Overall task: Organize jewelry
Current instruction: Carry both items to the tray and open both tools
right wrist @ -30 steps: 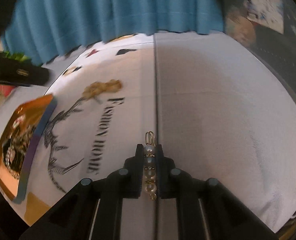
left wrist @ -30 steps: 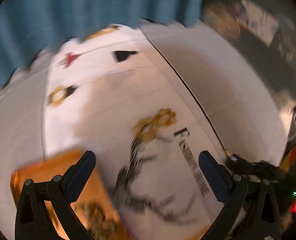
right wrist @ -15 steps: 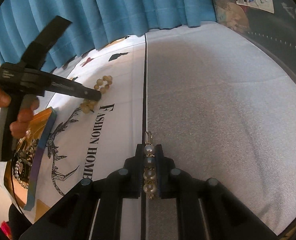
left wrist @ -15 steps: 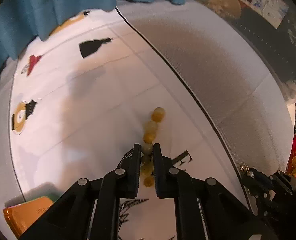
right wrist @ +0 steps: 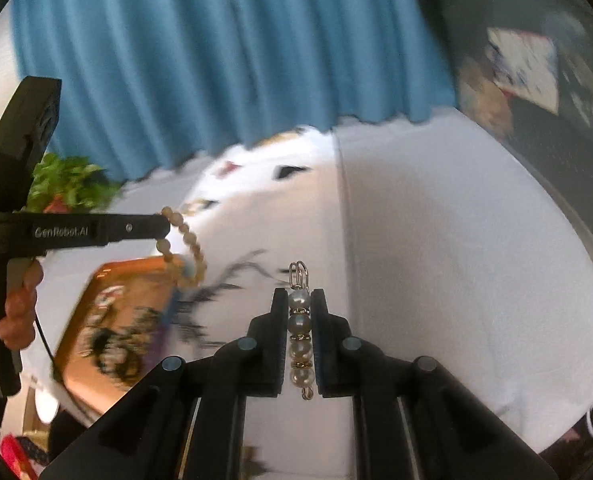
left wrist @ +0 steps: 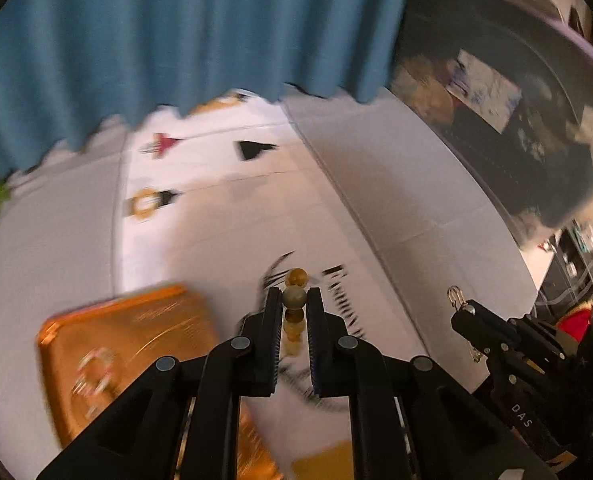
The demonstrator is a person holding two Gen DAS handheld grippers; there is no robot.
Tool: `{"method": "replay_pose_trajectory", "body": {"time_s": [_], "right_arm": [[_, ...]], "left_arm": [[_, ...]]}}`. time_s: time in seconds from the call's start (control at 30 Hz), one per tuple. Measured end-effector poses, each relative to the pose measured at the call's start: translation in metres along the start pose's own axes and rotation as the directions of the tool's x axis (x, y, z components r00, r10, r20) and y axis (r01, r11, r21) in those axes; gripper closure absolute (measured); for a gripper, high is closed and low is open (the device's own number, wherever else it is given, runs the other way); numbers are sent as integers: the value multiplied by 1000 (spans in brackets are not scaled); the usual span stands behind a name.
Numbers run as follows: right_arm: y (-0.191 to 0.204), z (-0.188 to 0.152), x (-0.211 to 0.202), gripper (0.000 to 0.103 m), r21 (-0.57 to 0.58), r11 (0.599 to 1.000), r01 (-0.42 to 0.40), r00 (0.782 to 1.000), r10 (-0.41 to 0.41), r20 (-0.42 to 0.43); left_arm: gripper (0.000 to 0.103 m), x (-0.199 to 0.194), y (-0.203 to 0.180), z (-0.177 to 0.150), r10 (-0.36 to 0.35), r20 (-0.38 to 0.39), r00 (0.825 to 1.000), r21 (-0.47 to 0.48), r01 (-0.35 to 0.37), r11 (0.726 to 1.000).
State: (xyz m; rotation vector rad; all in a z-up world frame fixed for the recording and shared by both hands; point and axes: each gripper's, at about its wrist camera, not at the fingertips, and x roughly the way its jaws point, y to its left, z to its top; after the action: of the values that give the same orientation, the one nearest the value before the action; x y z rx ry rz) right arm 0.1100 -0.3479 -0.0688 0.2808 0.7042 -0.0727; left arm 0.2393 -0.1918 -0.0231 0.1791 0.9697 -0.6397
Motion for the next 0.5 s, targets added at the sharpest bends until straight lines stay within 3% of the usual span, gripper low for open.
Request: {"method": "replay_pose_trajectory", "body": {"time_s": [0.13,0.27,0.5], "right_arm": [[48,4,-8,91,-66,994,-84,996,84,-6],[104,2,-1,91,-129,974,-184,983,180,-40],[178,-7,36,91,-214,937,-274,960,253,-122]], "left_arm": [[93,-48,30,-26,99,39,994,-58,-96,994],[93,-79,67,-51,217,53,975,-103,-211,972],[93,-88,116,-86,301,23,953,-169,-293,941]]}}
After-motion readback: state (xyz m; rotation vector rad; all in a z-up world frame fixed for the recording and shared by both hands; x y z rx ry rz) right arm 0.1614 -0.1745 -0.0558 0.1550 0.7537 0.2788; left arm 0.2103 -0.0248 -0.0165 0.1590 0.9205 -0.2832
